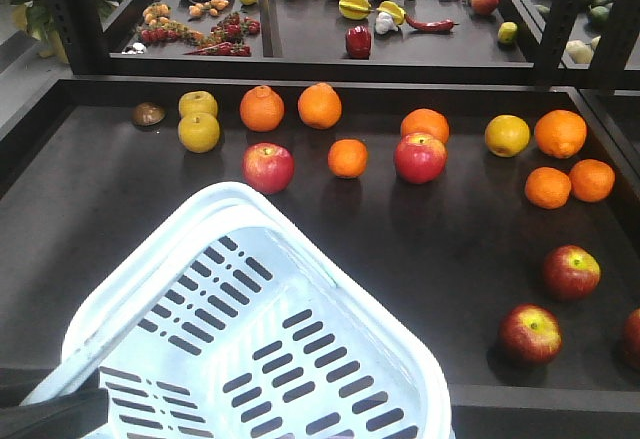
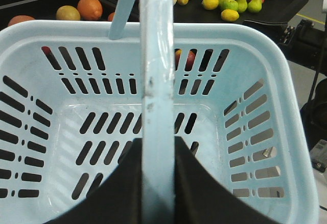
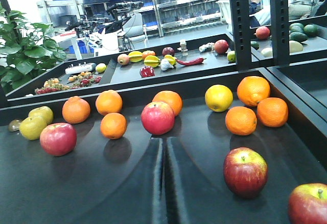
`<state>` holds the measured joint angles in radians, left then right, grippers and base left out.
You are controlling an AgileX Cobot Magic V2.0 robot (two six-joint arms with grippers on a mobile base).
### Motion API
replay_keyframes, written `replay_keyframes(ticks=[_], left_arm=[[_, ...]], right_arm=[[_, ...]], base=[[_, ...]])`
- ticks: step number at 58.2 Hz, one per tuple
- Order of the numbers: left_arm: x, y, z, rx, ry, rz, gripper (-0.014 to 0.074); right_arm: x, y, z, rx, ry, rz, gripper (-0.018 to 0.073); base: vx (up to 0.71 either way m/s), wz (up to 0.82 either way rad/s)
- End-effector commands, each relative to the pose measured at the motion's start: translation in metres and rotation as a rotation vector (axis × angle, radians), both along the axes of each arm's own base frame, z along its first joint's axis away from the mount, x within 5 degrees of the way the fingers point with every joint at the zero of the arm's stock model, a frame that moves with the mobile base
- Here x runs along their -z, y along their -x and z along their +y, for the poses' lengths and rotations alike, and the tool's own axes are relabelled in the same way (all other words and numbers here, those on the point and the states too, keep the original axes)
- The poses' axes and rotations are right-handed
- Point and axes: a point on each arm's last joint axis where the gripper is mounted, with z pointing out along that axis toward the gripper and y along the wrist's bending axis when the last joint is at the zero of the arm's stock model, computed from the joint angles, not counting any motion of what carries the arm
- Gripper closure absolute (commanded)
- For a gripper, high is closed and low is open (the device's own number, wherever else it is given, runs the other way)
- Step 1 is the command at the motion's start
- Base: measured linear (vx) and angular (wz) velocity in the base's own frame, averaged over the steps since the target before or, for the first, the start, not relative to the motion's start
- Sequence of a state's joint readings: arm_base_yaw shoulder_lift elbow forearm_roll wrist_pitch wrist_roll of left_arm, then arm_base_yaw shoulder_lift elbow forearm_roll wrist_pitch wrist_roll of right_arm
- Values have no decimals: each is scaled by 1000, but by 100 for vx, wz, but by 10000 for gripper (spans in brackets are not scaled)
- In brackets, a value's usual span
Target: Pick three apples into basket with both arms
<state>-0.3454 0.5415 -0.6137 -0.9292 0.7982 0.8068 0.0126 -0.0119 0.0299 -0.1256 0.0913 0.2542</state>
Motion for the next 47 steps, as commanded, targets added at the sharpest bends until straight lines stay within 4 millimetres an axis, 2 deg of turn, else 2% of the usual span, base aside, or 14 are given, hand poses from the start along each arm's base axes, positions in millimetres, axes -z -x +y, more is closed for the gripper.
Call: replay_keyframes(ticks=[1,47], left_arm=[[-15,-2,0,-38,100,-31,602],[-15,-2,0,-38,100,-31,602]], right_arm=[[-3,0,1,-5,18,-74,564],[-3,0,1,-5,18,-74,564]], base=[[5,-4],[9,-2]])
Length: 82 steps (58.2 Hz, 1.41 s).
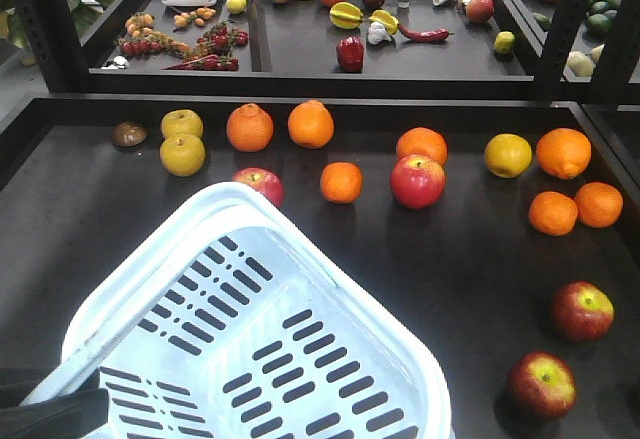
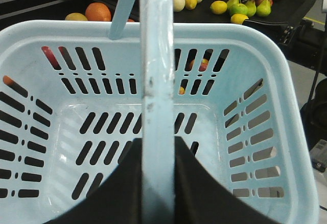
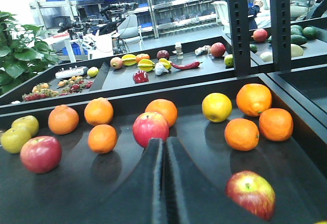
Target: Pick three apples into basket with both arms
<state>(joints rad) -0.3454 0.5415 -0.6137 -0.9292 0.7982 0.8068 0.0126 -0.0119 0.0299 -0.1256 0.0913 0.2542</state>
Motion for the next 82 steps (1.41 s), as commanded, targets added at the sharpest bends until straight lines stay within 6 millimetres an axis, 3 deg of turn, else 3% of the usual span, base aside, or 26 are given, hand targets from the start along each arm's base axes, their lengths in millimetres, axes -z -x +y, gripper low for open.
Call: replay_keyframes(ticks=[1,82], left_arm=[[-15,-2,0,-38,100,-31,602],[-15,-2,0,-38,100,-31,602]], right_arm=[[-3,0,1,-5,18,-74,564],[-3,0,1,-5,18,-74,564]], base=[[13,-5],[6,-5]])
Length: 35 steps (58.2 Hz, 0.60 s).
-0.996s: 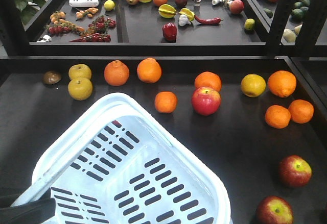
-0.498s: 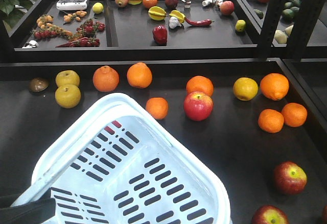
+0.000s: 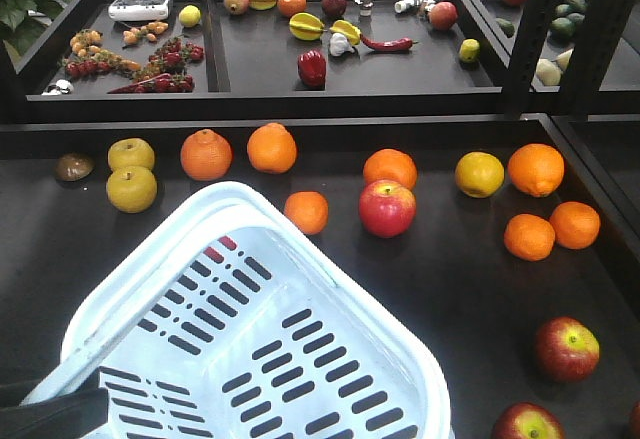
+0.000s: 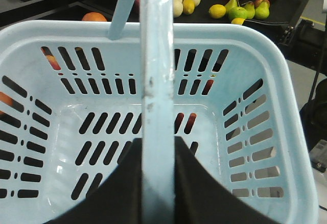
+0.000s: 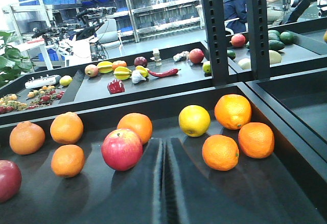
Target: Pick three apples into basket with both arms
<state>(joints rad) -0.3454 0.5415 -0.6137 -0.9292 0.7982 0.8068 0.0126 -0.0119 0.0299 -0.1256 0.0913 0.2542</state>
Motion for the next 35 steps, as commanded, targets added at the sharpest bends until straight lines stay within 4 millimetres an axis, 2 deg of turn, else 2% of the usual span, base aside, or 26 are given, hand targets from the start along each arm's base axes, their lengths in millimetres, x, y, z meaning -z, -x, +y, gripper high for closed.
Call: replay_keyframes(ticks=[1,35], left_arm=[[-15,-2,0,-38,100,-31,602],[-16,-2,0,-39,100,-32,602]], right_arm=[[-3,0,1,-5,18,-74,564],[-3,0,1,-5,18,-74,564]], base=[[0,0],[0,0]])
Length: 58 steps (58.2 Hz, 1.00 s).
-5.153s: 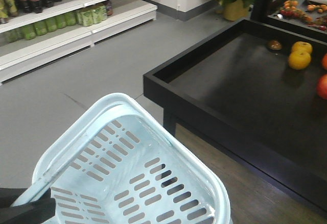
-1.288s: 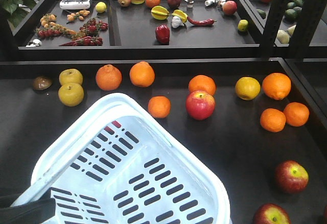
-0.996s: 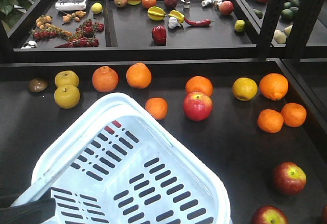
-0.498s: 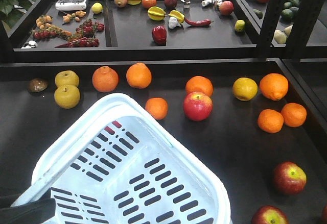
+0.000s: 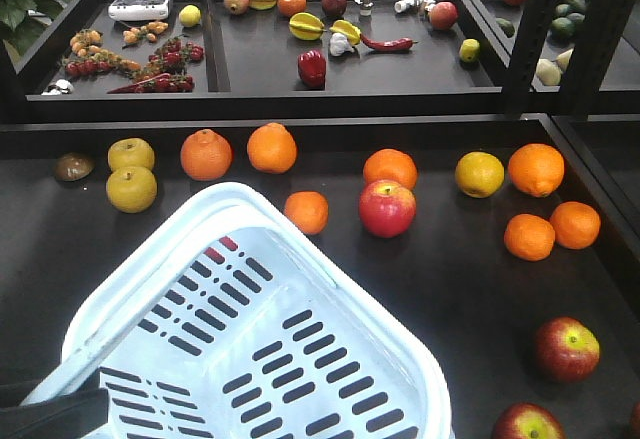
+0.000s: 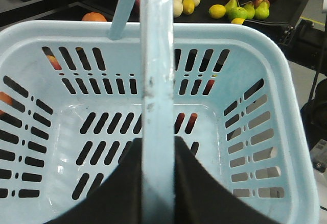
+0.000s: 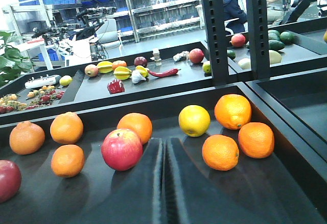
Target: Pick three apples into basket with both arms
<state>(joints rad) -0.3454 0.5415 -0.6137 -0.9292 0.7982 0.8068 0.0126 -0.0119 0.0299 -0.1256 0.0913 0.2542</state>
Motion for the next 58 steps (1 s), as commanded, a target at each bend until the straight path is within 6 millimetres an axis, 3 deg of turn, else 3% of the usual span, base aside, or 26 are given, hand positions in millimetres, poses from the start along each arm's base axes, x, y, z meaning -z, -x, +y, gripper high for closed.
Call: replay_keyframes(ticks=[1,58], left_arm=[[-16,-2,0,-39,100,-32,602],[-24,-8,3,-123,185,-65,602]], right_arm=[[-3,0,1,-5,18,-74,564],[-3,0,1,-5,18,-74,564]], base=[[0,0],[0,0]])
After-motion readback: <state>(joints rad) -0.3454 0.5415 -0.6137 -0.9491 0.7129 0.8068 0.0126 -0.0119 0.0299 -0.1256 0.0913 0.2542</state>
